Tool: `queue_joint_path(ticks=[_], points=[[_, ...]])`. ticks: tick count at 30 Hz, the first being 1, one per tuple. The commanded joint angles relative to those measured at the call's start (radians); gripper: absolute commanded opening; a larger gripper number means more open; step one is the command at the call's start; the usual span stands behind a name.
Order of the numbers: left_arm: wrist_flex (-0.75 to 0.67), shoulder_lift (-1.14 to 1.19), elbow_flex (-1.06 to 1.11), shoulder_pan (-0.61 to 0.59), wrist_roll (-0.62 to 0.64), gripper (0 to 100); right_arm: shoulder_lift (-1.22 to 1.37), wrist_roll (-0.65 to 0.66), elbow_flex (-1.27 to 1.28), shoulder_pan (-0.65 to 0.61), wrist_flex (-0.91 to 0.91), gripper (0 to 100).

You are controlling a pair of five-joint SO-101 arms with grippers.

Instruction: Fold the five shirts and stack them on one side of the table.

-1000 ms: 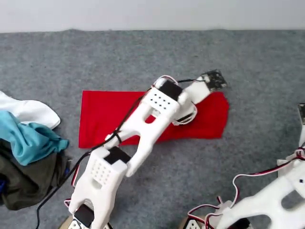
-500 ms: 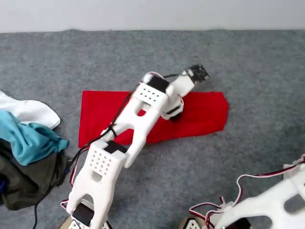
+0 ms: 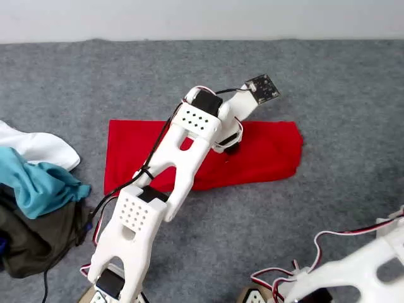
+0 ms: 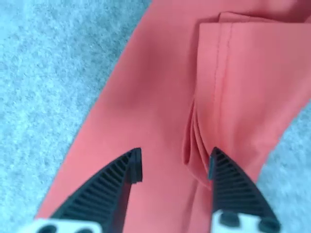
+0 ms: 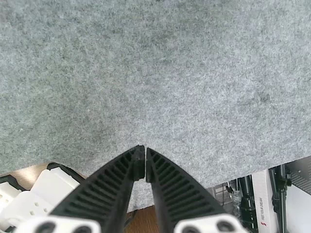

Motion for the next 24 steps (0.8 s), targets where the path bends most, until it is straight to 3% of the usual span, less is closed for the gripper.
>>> queue_joint_path(ticks=[1,5,12,19,24], points=[[0.071,-0.028,-0.056,0.012,0.0,23,-0.031,0.002,-0.006,0.004,0.039,1.2],[0.218,-0.02,-0.159,0.046,-0.002,23,-0.031,0.002,-0.006,0.004,0.039,1.2],[0.186,0.028,-0.154,0.025,-0.003,23,-0.031,0.002,-0.006,0.004,0.039,1.2],[0.14,0.17,-0.159,-0.074,-0.003,23,-0.031,0.002,-0.006,0.004,0.039,1.2],[0.155,0.18,-0.157,-0.066,0.003,23,-0.031,0.002,-0.006,0.001,0.039,1.2]])
